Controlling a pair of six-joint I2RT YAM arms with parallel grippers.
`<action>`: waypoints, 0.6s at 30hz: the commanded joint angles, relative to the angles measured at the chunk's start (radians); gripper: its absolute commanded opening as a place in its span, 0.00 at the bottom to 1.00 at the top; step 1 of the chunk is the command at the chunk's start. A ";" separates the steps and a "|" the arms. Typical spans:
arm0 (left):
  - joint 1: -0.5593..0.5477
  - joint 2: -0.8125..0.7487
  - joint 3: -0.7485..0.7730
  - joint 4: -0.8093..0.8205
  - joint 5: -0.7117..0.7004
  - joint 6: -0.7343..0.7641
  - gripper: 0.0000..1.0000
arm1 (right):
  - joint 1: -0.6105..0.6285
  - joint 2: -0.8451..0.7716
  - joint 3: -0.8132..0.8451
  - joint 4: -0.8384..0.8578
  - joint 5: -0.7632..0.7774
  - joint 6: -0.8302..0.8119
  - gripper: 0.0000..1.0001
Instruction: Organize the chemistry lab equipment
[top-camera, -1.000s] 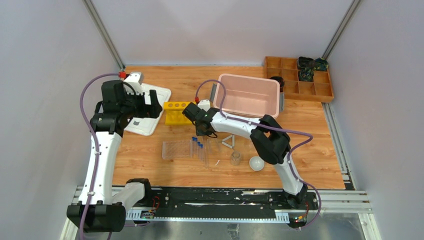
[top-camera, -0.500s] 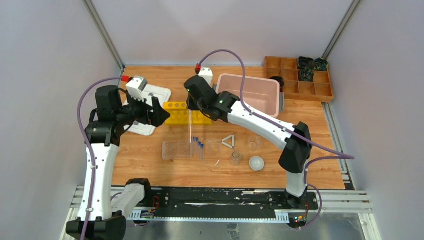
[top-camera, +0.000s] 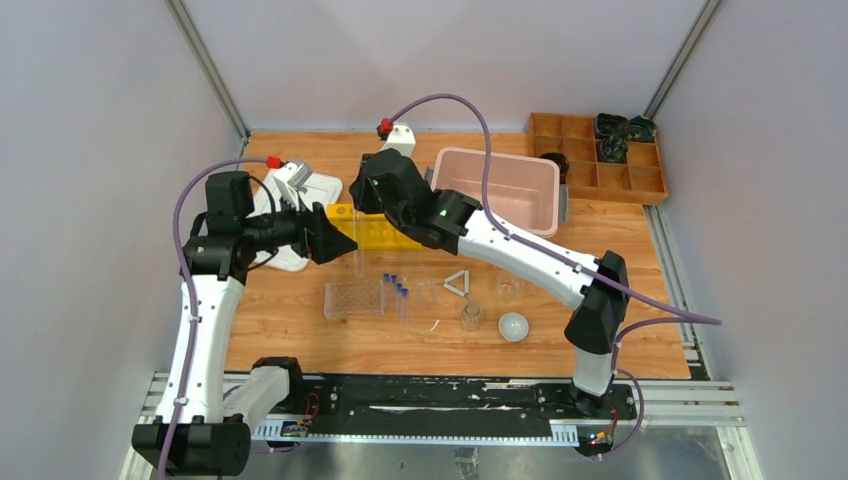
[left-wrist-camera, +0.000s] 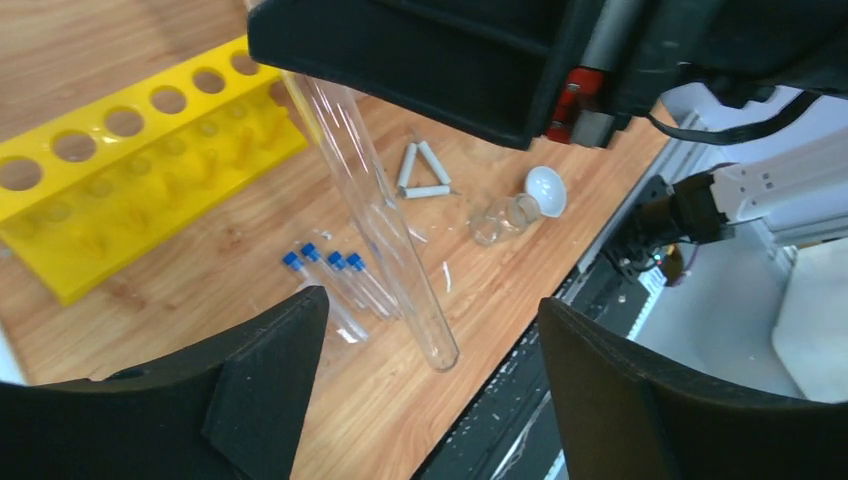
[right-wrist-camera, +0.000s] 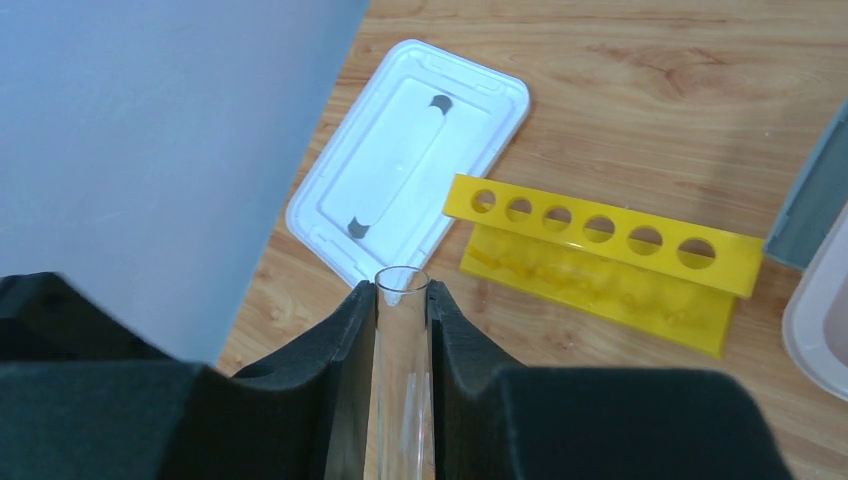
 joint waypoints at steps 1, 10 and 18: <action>-0.013 0.013 -0.023 0.000 0.096 0.001 0.79 | 0.028 -0.069 0.010 0.100 0.025 -0.026 0.00; -0.014 0.038 -0.033 0.000 0.105 0.018 0.60 | 0.057 -0.107 -0.001 0.156 0.020 -0.050 0.00; -0.016 0.046 -0.035 0.000 0.140 0.027 0.32 | 0.070 -0.110 -0.010 0.184 0.012 -0.059 0.00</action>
